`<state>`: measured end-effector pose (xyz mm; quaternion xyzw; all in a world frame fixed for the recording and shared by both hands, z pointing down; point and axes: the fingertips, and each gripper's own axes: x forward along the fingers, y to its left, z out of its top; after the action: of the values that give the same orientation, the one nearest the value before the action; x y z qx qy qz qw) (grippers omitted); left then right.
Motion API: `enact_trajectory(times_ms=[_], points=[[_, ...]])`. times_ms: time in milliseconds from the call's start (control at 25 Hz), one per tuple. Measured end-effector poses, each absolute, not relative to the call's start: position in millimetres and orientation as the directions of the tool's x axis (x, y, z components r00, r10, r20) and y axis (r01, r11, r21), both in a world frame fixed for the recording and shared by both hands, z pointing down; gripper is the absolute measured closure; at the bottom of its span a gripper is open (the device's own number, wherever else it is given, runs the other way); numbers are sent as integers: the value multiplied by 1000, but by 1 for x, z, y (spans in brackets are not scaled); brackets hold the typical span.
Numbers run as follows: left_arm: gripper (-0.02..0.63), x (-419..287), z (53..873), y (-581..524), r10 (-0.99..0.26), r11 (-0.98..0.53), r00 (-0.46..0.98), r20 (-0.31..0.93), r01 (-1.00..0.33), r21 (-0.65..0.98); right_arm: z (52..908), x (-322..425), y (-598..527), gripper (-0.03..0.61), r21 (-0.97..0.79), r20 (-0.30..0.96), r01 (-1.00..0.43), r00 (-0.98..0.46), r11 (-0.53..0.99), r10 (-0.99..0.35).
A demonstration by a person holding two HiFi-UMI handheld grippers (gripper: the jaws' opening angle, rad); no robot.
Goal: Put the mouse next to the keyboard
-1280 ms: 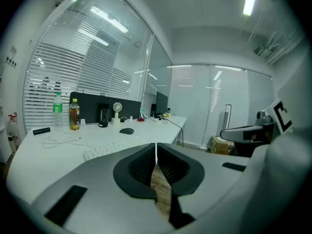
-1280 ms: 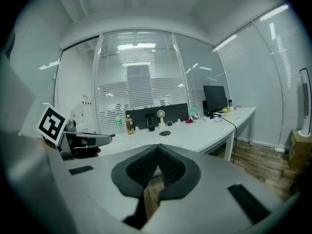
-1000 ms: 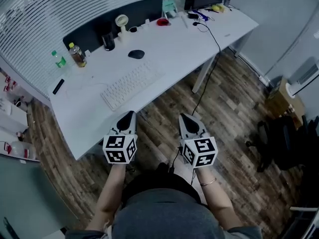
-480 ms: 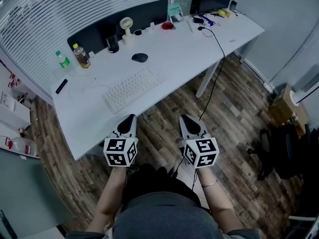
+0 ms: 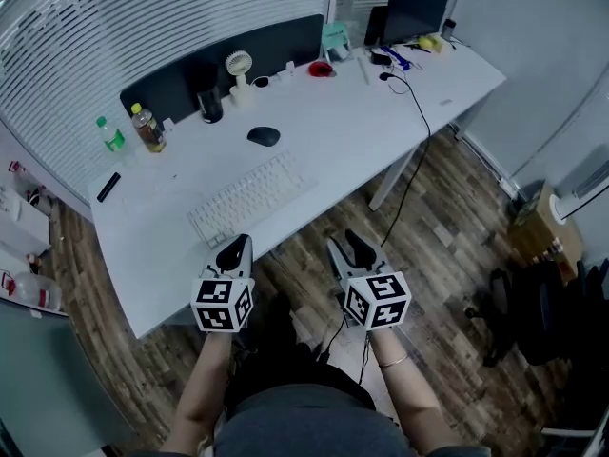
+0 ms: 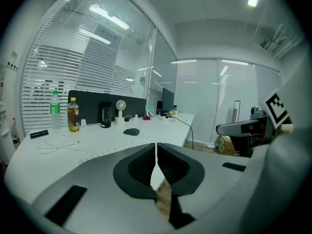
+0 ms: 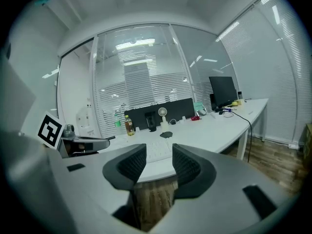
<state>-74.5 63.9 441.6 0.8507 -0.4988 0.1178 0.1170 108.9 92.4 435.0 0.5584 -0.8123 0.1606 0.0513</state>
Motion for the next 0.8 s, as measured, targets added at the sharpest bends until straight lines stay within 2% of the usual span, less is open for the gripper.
enact_trajectory(times_ms=[800], points=[[584,-80,445,-110,-791,-496,505,346,-860,119,442,92,-97,397,-156,332,-927,-374,340,-866]])
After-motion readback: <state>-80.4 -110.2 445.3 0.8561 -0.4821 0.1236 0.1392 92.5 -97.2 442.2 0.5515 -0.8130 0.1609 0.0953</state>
